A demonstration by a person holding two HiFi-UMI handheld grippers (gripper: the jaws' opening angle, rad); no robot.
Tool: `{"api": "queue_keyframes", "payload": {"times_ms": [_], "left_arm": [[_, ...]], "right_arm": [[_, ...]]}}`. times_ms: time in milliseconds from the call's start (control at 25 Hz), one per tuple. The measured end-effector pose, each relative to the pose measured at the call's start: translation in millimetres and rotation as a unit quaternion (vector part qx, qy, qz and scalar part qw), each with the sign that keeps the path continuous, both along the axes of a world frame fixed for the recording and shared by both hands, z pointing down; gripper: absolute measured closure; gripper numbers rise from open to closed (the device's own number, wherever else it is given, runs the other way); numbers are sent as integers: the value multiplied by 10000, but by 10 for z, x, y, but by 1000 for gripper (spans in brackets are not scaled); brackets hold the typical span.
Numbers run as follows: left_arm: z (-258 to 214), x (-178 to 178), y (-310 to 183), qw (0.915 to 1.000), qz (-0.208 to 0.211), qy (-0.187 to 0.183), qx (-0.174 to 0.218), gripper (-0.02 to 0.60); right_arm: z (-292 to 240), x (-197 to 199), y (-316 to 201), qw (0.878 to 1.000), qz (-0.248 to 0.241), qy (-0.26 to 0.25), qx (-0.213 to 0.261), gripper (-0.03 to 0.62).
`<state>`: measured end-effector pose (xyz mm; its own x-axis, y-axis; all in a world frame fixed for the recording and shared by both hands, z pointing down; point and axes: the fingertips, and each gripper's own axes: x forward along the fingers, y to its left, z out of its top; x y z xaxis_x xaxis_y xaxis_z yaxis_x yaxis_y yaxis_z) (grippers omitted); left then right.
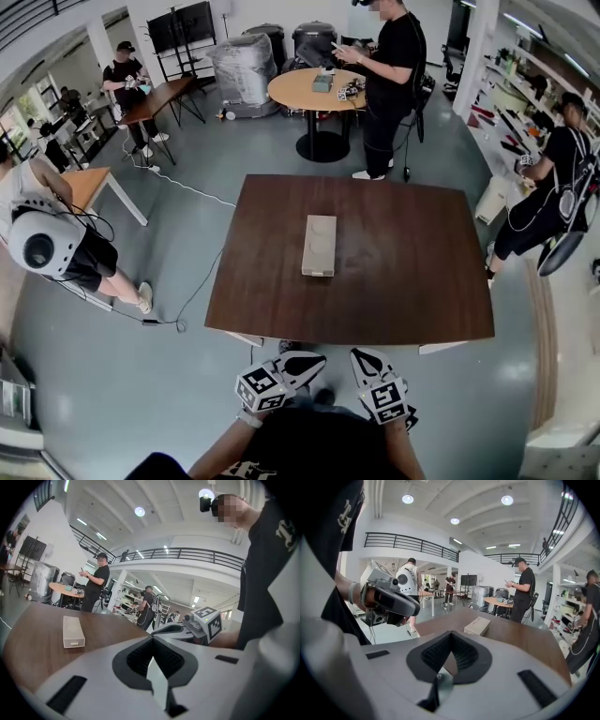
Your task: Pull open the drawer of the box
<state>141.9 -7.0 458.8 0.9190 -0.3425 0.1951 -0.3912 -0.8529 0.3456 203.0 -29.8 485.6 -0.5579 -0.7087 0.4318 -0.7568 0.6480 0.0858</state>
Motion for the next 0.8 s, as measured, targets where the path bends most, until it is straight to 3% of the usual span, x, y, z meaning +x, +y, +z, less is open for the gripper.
{"api": "queue_keyframes", "payload": {"times_ms": [800], "left_arm": [[69, -100, -489, 9997, 29, 1, -230, 577]], "right_arm": [[7, -15, -420, 9998, 180, 36, -106, 606]]}}
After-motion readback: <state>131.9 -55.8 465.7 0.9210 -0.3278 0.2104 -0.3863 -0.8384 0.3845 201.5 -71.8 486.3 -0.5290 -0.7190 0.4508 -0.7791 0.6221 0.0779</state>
